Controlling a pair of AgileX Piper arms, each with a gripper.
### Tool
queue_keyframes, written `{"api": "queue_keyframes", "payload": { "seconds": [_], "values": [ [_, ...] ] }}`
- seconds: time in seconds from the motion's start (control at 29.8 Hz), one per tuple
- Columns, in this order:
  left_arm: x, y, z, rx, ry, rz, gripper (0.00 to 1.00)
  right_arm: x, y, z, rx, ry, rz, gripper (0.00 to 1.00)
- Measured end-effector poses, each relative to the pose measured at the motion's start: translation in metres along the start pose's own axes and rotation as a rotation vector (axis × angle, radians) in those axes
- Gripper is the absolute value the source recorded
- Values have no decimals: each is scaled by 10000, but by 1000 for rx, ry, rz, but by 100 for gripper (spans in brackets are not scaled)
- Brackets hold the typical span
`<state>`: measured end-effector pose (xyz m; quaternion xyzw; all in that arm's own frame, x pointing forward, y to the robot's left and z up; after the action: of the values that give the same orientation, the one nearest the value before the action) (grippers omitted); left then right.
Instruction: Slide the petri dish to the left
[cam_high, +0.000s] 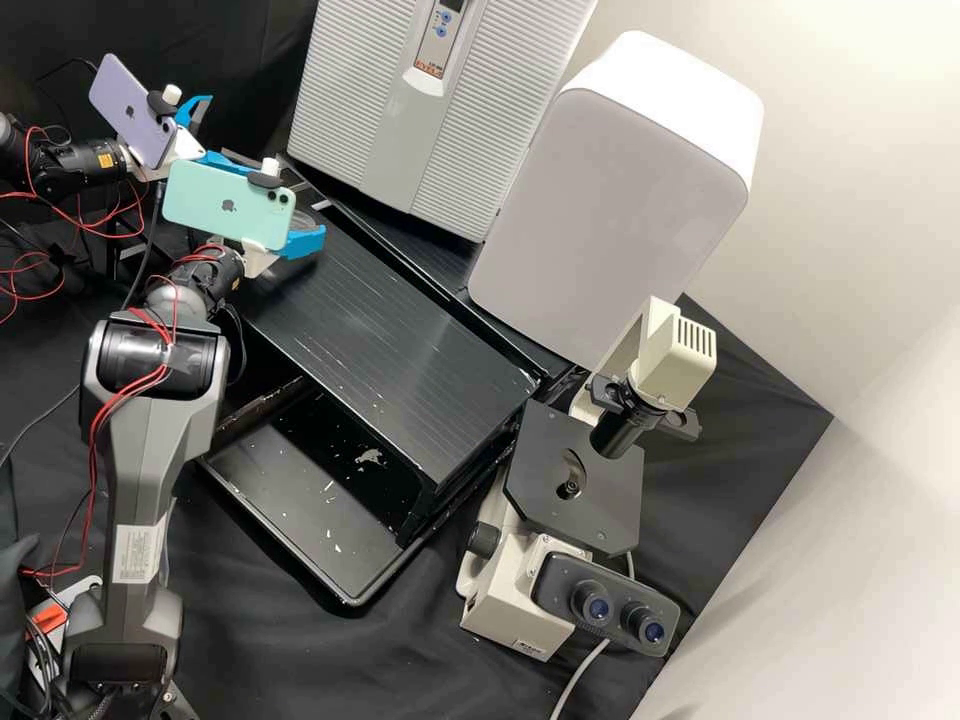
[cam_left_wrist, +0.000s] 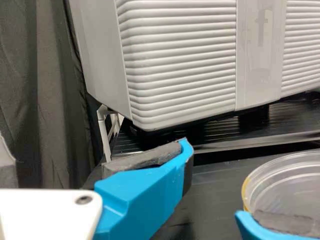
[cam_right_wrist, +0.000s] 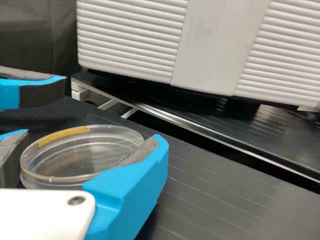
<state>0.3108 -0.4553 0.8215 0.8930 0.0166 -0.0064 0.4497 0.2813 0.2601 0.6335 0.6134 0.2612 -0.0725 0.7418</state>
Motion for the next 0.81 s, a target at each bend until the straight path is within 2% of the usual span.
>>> {"api": "queue_keyframes", "payload": {
  "seconds": [0.13, 0.34, 0.5, 0.81],
  "values": [
    [0, 0, 0, 0, 0, 0, 100, 1, -7, -77, -10, 16, -15, 0],
    [0, 0, 0, 0, 0, 0, 100, -23, -38, -226, -45, 52, -23, 0],
    [0, 0, 0, 0, 0, 0, 100, -33, -62, -265, -55, 61, -37, 0],
    [0, 0, 0, 0, 0, 0, 100, -36, -68, -271, -52, 61, -39, 0]
  ]
}}
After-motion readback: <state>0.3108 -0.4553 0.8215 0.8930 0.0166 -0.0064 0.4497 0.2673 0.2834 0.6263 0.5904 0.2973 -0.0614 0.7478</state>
